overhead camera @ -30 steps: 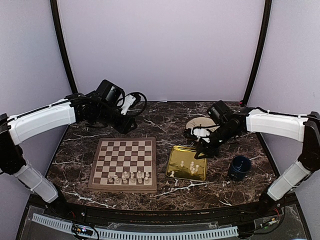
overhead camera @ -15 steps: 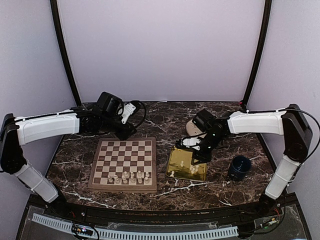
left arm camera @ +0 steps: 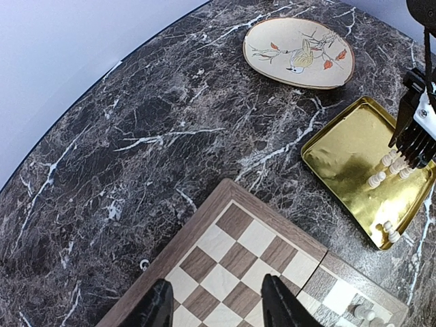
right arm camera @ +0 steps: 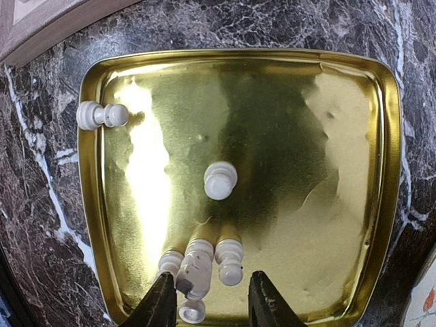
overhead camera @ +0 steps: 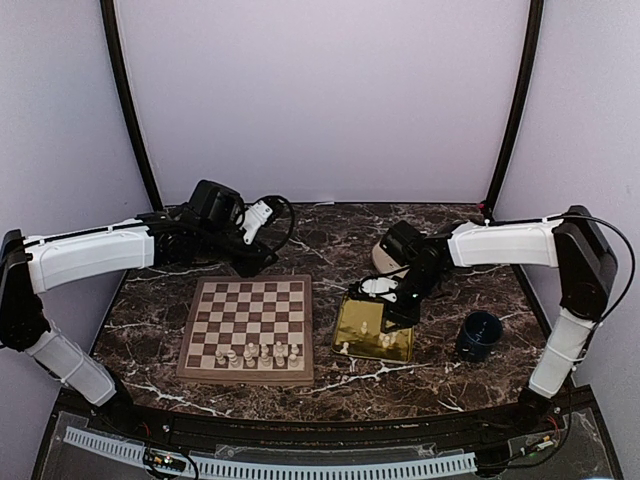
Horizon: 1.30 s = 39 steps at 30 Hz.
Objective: Set up the chess pieces on the board
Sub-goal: Pick up the knight from the storage box.
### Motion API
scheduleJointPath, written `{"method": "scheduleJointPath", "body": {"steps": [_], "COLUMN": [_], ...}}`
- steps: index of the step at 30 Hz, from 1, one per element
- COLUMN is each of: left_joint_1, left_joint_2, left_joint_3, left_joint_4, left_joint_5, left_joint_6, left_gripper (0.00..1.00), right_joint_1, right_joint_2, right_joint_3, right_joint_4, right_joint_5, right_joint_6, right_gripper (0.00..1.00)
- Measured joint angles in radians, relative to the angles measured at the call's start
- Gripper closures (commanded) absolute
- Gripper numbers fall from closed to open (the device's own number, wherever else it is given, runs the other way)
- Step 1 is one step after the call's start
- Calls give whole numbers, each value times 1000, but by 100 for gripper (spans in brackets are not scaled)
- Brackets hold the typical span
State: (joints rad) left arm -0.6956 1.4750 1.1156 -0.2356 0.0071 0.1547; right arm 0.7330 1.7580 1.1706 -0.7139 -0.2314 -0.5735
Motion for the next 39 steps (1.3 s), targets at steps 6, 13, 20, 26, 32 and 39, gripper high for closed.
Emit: {"method": "scheduleJointPath", "body": {"steps": [6,13,20,26,32,39], "left_joint_1": [0,0,0,0,0,0], "left_joint_2": [0,0,0,3,4,4], "left_joint_3": [0,0,0,0,0,0], "left_joint_4": [0,0,0,0,-1,-1], "left_joint_5": [14,27,38,46,58,64], "left_joint_6": [0,1,1,1,0,0], "left_gripper": [53,53,53,53,53,53], "right_joint_1": [3,5,5,3,-4,-6], "right_joint_2": [4,52,84,114,121,121], "right_joint_3": [2,30,73,105,112,101], "right_joint_4": [-6,-18,-23,-46,-58,-69], "right_joint_5": [0,1,7,-8,-23,-11], "right_joint_6": [3,11,24,32,36,42], "right_gripper": [64,73,87,90,79,76]}}
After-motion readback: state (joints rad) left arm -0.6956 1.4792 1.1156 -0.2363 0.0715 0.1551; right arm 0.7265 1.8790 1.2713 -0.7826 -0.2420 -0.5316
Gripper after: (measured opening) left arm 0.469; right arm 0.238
